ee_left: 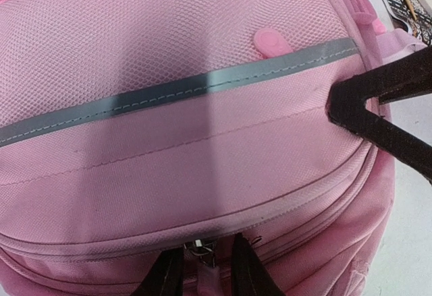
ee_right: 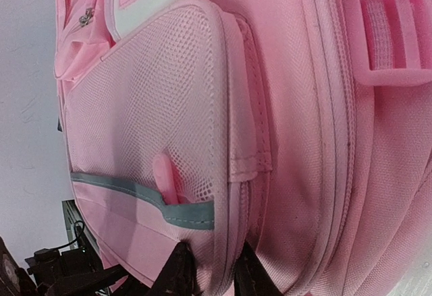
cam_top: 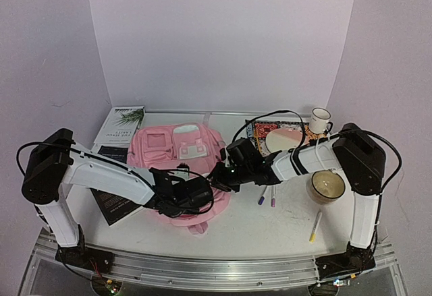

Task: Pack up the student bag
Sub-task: Unzip the upper front pocket of the student bag, then pick up the upper front pocket of the student bag.

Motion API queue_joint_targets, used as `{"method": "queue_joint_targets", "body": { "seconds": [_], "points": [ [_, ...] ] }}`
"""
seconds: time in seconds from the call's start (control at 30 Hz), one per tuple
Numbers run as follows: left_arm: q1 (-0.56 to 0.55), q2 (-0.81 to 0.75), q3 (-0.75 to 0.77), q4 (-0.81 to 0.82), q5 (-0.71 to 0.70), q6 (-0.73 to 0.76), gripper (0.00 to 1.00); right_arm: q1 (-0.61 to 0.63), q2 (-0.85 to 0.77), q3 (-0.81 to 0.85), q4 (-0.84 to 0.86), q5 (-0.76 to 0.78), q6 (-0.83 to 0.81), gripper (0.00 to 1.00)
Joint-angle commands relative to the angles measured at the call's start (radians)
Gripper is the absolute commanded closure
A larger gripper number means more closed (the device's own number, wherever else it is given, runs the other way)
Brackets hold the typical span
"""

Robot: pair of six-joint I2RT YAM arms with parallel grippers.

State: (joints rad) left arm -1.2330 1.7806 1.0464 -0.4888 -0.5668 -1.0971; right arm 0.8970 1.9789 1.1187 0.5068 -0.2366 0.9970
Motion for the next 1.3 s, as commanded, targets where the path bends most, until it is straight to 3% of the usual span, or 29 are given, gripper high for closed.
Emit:
{"method": "queue_joint_targets", "body": {
  "seconds": [0.0,0.33,0.57,1.0,1.27],
  "points": [
    [-0.008,0.042,0.051,-0.091,-0.029,-0.006,0.80,0.005,0.008,0.010,0.064,-0.043,-0.002,0.80],
    [-0.009,-0.021,0.051,-0.198,-0.058,-0.039,1.00,0.005,0.002,0.004,0.064,-0.035,-0.013,0.88],
    [-0.008,-0.120,-0.001,-0.234,-0.055,-0.054,1.00,-0.004,0.000,-0.001,0.064,-0.030,-0.018,1.00],
    [0.064,-0.319,-0.144,-0.355,-0.059,-0.060,1.00,-0.125,-0.084,0.024,-0.071,-0.105,-0.177,1.00],
    [0.156,-0.497,-0.213,-0.309,-0.035,0.063,1.00,-0.200,-0.094,0.109,-0.185,-0.186,-0.334,1.00]
  ]
}}
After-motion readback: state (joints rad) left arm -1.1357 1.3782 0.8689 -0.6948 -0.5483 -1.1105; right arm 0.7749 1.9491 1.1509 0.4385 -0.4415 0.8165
